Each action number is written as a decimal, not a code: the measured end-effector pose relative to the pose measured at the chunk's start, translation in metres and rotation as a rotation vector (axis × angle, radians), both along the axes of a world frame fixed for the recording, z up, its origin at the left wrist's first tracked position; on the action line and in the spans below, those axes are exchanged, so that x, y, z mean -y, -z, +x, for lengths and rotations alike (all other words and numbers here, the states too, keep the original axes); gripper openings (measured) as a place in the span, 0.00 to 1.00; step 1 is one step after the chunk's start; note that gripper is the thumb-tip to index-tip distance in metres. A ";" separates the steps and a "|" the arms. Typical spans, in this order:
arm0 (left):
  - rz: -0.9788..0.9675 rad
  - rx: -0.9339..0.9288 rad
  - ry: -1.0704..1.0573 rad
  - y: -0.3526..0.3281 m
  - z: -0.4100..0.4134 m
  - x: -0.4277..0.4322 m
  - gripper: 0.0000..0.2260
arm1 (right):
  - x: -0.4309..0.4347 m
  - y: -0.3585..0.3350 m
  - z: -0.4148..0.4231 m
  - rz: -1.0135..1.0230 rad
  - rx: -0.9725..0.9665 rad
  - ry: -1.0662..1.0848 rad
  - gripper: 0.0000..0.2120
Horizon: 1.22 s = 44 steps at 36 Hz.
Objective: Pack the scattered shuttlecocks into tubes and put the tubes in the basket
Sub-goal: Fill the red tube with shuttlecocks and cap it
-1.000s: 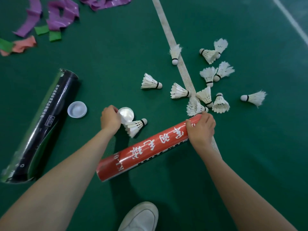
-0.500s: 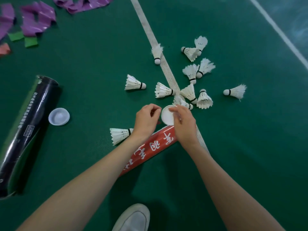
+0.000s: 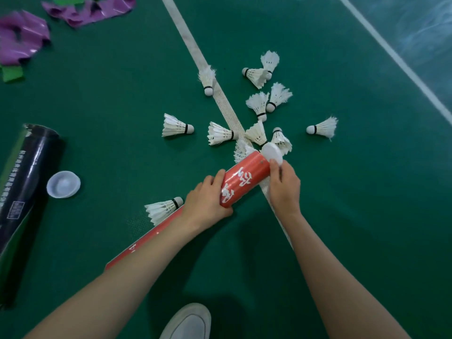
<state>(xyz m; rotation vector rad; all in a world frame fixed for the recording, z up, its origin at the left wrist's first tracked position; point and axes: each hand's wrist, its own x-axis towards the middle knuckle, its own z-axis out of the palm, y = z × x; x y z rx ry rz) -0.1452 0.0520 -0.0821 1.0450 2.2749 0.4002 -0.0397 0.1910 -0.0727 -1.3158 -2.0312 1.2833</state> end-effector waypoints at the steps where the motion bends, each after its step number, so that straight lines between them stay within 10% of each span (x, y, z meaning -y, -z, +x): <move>1: 0.035 0.001 -0.012 -0.006 -0.002 0.001 0.43 | -0.003 -0.006 -0.002 -0.005 -0.048 0.035 0.14; 20: 0.431 0.135 -0.061 -0.058 -0.015 -0.011 0.40 | -0.025 -0.105 0.003 0.034 -0.245 -0.287 0.13; 37: 0.518 0.071 -0.103 -0.058 0.003 -0.011 0.41 | -0.002 -0.094 -0.003 0.364 -0.246 0.005 0.11; 44: 0.456 0.131 -0.087 -0.051 0.008 -0.017 0.42 | -0.004 -0.082 -0.004 0.174 -0.251 0.018 0.09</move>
